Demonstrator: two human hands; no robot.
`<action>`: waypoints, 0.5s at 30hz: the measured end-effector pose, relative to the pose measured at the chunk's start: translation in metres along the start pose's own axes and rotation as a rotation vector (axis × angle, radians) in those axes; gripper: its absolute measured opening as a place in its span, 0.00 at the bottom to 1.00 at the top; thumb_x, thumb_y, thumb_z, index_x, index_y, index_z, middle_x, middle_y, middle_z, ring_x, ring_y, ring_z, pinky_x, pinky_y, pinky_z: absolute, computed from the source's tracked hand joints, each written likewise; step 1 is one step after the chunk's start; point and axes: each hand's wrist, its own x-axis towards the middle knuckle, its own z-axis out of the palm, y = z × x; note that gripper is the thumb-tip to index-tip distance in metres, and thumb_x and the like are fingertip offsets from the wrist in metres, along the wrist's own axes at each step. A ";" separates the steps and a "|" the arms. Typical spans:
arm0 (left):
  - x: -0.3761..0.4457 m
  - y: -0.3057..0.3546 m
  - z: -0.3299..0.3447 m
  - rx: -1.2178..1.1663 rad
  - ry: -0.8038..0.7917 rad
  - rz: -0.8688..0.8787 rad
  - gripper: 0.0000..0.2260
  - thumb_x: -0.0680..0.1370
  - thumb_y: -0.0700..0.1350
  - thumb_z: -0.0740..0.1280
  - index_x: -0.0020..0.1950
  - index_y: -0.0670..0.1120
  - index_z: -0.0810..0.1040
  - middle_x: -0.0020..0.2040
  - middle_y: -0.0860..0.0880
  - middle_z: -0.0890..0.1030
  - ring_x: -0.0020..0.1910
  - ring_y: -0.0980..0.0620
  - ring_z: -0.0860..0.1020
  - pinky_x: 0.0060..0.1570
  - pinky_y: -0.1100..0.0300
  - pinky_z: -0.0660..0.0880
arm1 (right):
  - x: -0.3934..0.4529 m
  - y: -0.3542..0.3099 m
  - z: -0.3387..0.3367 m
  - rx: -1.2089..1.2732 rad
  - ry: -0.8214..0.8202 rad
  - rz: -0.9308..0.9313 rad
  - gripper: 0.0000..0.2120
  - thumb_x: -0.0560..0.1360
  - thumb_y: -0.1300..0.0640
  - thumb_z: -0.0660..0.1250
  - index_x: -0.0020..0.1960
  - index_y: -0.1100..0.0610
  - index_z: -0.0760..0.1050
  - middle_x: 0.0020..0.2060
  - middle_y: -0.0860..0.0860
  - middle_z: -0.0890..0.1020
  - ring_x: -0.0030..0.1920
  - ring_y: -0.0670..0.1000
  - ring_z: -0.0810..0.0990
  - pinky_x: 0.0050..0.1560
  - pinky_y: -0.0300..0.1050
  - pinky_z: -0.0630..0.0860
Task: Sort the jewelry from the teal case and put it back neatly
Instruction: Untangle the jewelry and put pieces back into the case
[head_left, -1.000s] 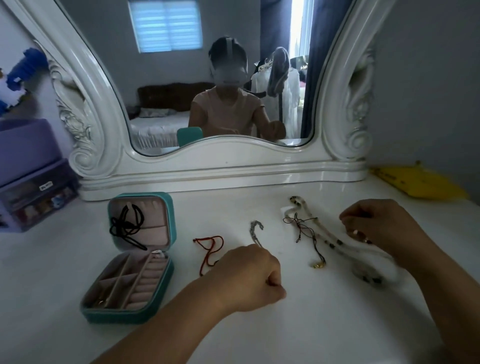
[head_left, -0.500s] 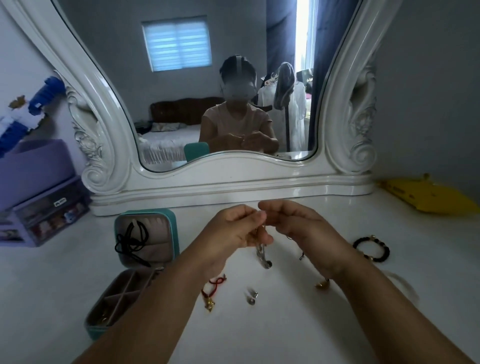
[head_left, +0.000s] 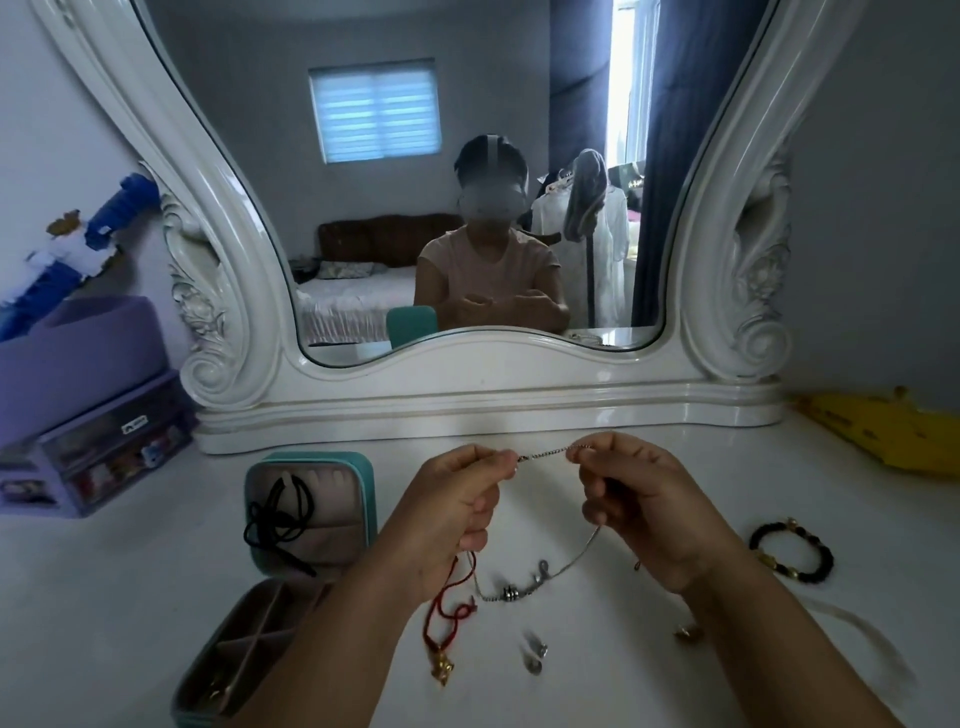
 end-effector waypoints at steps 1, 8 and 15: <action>-0.001 -0.002 0.000 0.034 -0.017 -0.004 0.08 0.76 0.46 0.65 0.38 0.45 0.74 0.23 0.53 0.63 0.21 0.58 0.59 0.20 0.66 0.57 | 0.000 0.000 -0.001 -0.002 0.002 -0.012 0.04 0.70 0.65 0.64 0.39 0.61 0.77 0.25 0.52 0.69 0.23 0.45 0.66 0.26 0.38 0.64; -0.010 -0.009 -0.002 0.343 -0.262 -0.032 0.09 0.69 0.53 0.71 0.37 0.47 0.80 0.21 0.55 0.63 0.22 0.56 0.60 0.24 0.63 0.61 | 0.001 0.005 0.005 -0.200 -0.041 -0.082 0.06 0.73 0.64 0.64 0.41 0.61 0.79 0.24 0.50 0.69 0.24 0.44 0.65 0.26 0.36 0.63; -0.006 0.002 -0.020 -0.557 -0.406 0.098 0.11 0.68 0.53 0.73 0.36 0.46 0.80 0.32 0.50 0.79 0.20 0.60 0.65 0.23 0.67 0.70 | 0.002 0.006 0.004 -0.276 0.052 -0.071 0.05 0.71 0.62 0.68 0.40 0.63 0.79 0.22 0.48 0.67 0.24 0.45 0.63 0.27 0.37 0.61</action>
